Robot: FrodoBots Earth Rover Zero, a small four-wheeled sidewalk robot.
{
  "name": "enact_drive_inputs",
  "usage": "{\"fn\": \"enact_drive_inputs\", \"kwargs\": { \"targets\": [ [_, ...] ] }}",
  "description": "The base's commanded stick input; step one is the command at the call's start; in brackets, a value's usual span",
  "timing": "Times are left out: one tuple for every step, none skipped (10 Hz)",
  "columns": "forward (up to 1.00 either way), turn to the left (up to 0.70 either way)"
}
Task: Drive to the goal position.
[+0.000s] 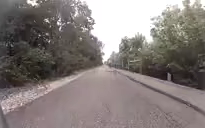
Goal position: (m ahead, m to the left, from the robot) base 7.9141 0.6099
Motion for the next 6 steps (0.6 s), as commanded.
{"fn": "enact_drive_inputs", "kwargs": {
  "targets": [
    [0.70, -0.21],
    [0.70, -0.02],
    [0.70, 0.00],
    [0.70, 0.00],
    [0.70, 0.00],
    [0.70, 0.00]
  ]
}}
